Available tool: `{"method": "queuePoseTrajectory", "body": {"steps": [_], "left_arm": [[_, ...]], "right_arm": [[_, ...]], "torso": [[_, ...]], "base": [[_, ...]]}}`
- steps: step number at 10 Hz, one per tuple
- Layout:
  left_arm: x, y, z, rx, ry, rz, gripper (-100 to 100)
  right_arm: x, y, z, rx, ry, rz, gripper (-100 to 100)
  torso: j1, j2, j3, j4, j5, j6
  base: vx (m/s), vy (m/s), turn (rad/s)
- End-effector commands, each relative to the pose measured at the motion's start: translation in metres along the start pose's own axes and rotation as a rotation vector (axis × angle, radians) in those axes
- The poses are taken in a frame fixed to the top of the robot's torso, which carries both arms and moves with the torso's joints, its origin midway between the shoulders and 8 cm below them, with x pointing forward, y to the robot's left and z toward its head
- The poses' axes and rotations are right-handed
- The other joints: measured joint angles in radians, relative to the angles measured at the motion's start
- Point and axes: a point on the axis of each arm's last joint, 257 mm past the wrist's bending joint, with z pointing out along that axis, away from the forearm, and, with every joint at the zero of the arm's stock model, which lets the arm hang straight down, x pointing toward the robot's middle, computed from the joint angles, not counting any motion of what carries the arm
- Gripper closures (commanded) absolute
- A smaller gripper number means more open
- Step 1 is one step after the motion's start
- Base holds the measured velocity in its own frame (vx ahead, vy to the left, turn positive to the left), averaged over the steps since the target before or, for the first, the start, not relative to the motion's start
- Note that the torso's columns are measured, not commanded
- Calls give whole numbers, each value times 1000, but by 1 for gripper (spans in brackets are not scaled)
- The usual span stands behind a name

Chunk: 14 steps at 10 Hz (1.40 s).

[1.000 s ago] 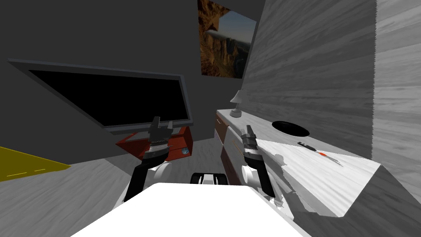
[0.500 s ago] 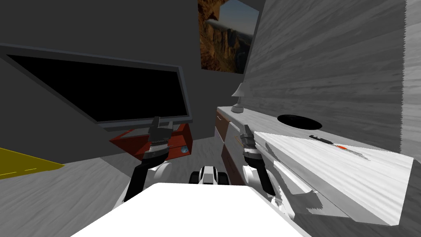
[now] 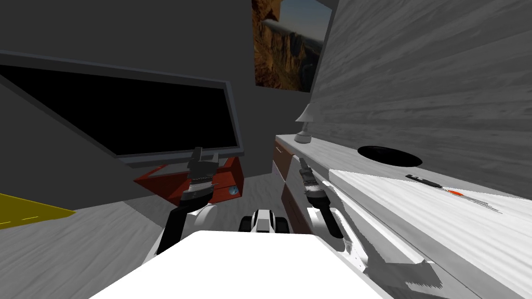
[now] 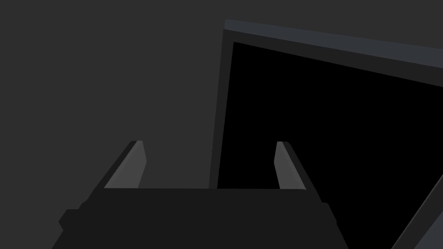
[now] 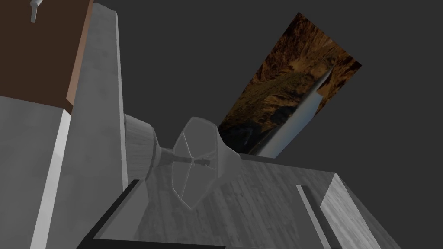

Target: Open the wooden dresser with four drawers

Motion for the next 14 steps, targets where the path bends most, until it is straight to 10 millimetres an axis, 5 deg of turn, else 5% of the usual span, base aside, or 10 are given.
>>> {"method": "queuePoseTrajectory", "body": {"steps": [1,14], "left_arm": [[0,0,0,0,0,0,0],[0,0,0,0,0,0,0]], "right_arm": [[13,-4,3,-10,63,-76,-100],[80,-41,11,-105,407,-545,-100]], "torso": [[-1,1,1,0,0,0],[-1,1,0,0,0,0]], "base": [[43,41,-3],[51,49,-6]]}}
